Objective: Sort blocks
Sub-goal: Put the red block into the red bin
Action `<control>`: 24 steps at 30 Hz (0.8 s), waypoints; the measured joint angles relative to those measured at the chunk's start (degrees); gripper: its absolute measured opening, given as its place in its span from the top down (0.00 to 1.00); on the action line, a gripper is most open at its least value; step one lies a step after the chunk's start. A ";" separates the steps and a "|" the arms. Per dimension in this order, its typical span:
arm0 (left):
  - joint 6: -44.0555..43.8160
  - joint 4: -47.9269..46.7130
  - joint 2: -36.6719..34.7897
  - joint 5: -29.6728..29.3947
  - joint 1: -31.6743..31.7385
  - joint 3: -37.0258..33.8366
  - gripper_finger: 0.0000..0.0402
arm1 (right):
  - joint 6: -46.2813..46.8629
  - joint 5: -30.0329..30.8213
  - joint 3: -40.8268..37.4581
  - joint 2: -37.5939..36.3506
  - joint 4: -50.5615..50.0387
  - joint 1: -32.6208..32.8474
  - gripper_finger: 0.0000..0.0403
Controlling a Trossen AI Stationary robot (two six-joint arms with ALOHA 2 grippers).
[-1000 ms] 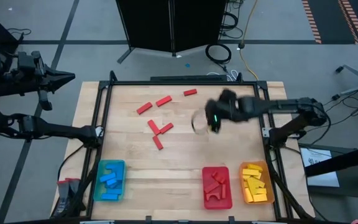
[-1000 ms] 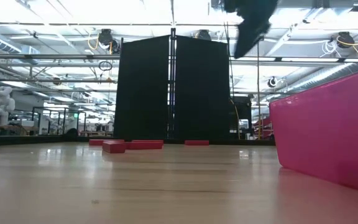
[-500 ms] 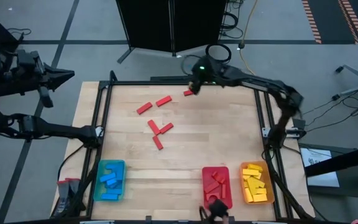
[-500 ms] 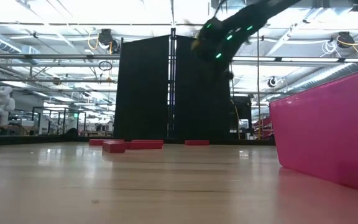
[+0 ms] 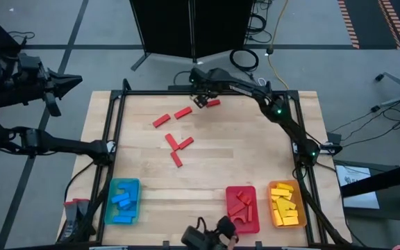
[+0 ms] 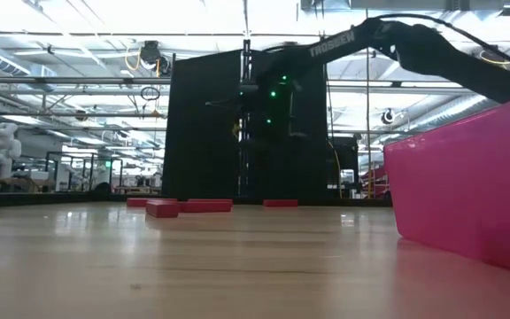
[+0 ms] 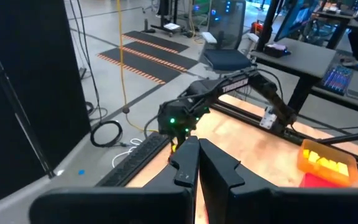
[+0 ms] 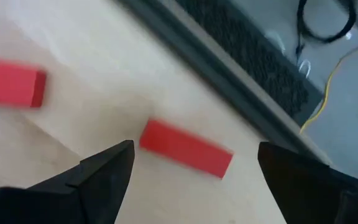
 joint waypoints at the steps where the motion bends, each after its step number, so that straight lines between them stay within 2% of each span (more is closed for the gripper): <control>1: 0.02 -0.01 0.00 0.00 0.00 0.00 0.96 | 0.12 -0.21 0.64 0.63 -1.54 0.02 0.16; 13: 1.93 -0.01 0.00 -1.11 0.00 0.00 0.96 | 20.03 -7.98 0.84 1.00 -2.05 -2.50 0.16; 20: 1.64 -0.01 0.00 -1.11 0.00 0.00 0.96 | 22.79 -8.18 0.82 1.00 -1.51 -3.16 0.16; 24: 1.64 -0.01 0.00 -1.11 0.00 0.00 0.96 | 22.22 -12.60 0.81 1.70 -1.11 -3.23 0.16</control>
